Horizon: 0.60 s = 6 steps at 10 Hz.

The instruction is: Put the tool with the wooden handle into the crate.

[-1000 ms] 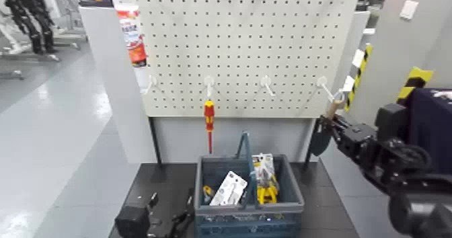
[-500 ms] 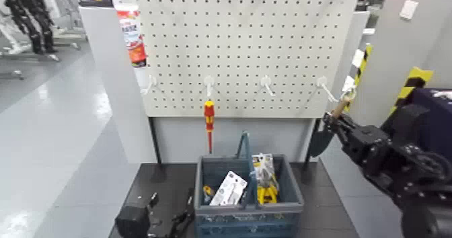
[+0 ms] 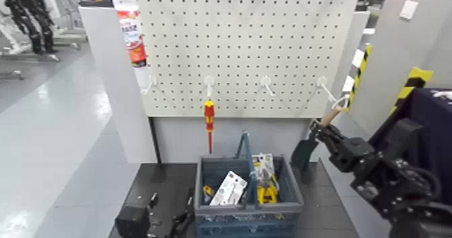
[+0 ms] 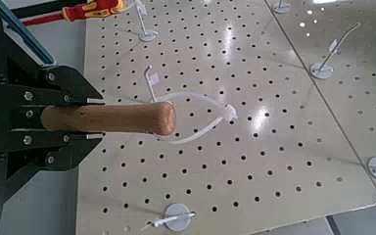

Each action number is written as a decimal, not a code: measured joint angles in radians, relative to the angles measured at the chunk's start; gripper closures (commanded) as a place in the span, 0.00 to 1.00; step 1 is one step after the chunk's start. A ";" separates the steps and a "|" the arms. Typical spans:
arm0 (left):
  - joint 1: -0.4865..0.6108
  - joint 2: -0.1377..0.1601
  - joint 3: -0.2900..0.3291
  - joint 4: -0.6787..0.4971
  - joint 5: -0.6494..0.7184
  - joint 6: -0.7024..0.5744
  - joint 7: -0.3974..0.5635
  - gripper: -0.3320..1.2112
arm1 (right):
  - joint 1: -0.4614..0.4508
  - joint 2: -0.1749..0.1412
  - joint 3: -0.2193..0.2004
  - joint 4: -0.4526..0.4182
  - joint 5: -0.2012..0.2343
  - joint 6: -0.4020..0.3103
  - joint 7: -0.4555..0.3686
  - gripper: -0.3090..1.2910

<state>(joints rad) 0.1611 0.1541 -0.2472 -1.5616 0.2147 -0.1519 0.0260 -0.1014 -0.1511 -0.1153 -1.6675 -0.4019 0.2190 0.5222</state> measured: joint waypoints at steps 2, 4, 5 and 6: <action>0.000 -0.001 0.000 0.000 0.000 0.000 0.000 0.39 | -0.014 0.021 0.032 0.088 -0.039 -0.038 -0.002 0.97; 0.001 -0.002 0.000 0.000 0.000 0.003 0.000 0.39 | -0.053 0.027 0.080 0.212 -0.078 -0.063 0.004 0.97; 0.001 -0.002 -0.001 -0.001 0.000 0.004 -0.001 0.39 | -0.078 0.032 0.110 0.287 -0.100 -0.071 0.006 0.97; 0.000 -0.002 -0.001 -0.001 0.000 0.005 -0.001 0.39 | -0.098 0.035 0.135 0.340 -0.116 -0.074 0.006 0.97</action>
<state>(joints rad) 0.1614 0.1518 -0.2484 -1.5631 0.2147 -0.1473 0.0248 -0.1991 -0.1164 0.0197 -1.3270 -0.5178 0.1449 0.5283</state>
